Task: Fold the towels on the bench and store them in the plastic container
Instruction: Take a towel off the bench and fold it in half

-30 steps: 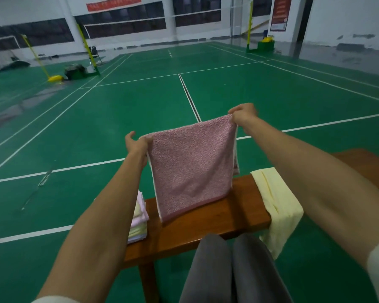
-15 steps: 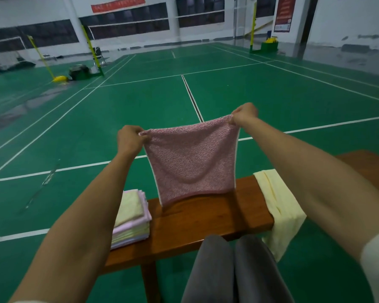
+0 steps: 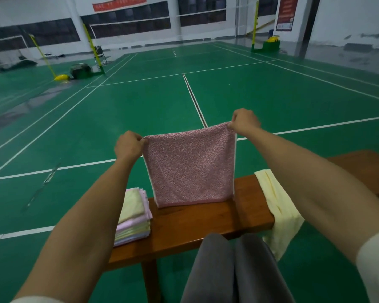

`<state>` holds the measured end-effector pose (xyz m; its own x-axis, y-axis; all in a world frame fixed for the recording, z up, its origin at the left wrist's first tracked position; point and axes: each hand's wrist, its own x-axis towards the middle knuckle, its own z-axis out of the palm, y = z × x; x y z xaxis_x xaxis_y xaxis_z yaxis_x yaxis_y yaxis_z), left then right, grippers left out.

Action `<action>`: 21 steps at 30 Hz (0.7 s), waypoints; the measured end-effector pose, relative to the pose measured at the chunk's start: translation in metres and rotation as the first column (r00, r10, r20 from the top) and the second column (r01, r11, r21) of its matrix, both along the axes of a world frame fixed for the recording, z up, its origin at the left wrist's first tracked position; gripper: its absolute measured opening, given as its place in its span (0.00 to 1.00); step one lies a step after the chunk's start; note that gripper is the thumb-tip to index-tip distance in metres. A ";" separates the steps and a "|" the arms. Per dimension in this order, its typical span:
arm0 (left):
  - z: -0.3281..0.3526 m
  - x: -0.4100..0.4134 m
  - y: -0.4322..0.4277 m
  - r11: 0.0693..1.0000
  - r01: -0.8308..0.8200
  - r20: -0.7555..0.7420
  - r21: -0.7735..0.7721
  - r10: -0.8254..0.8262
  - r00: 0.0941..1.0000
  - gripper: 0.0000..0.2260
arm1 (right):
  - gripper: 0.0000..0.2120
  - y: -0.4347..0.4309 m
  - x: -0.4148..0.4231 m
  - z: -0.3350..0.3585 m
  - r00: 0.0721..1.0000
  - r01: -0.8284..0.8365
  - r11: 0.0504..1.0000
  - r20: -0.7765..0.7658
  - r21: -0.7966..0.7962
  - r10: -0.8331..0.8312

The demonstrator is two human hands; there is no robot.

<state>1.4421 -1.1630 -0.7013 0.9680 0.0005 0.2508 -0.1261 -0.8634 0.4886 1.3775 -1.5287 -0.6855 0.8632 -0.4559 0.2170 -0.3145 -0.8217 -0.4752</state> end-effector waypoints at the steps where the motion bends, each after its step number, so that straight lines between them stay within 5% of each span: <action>1: -0.001 0.000 -0.002 1.000 -0.001 -0.002 0.008 0.001 1.000 0.12 | 0.10 -0.003 -0.003 0.000 1.000 -0.017 0.998 0.011 0.061 0.017; 6: 0.001 0.005 -0.014 1.000 -0.008 0.001 -0.028 0.008 1.000 0.11 | 0.07 -0.018 -0.007 0.003 0.998 -0.056 0.960 0.017 0.275 0.053; 8: 0.002 0.008 -0.020 0.999 0.017 0.001 0.049 -0.018 1.000 0.10 | 0.02 -0.020 -0.004 0.004 0.997 -0.044 0.974 -0.046 0.224 0.056; 11: 0.001 0.010 -0.030 0.970 0.039 0.010 0.242 -0.042 0.999 0.09 | 0.09 -0.022 0.003 0.002 0.993 -0.084 0.990 -0.068 0.109 0.092; 15: -0.006 0.018 -0.034 0.954 0.006 0.049 0.301 -0.022 0.999 0.10 | 0.09 -0.026 0.012 -0.009 1.000 0.006 1.000 -0.021 0.014 -0.006; 18: -0.010 0.029 -0.036 0.984 -0.030 -0.009 0.178 0.032 0.999 0.13 | 0.11 -0.025 0.017 -0.013 0.990 0.128 0.991 0.052 0.034 -0.129; 21: -0.011 0.038 -0.045 0.965 -0.016 -0.087 -0.261 -0.007 0.996 0.11 | 0.11 -0.025 0.019 -0.007 0.974 0.198 0.972 0.083 0.130 -0.210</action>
<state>1.4798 -1.2078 -0.7125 0.9859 0.0591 0.1567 -0.0700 -0.7048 0.7059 1.3963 -1.5533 -0.6929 0.7272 -0.6480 0.2265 -0.4184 -0.6800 -0.6021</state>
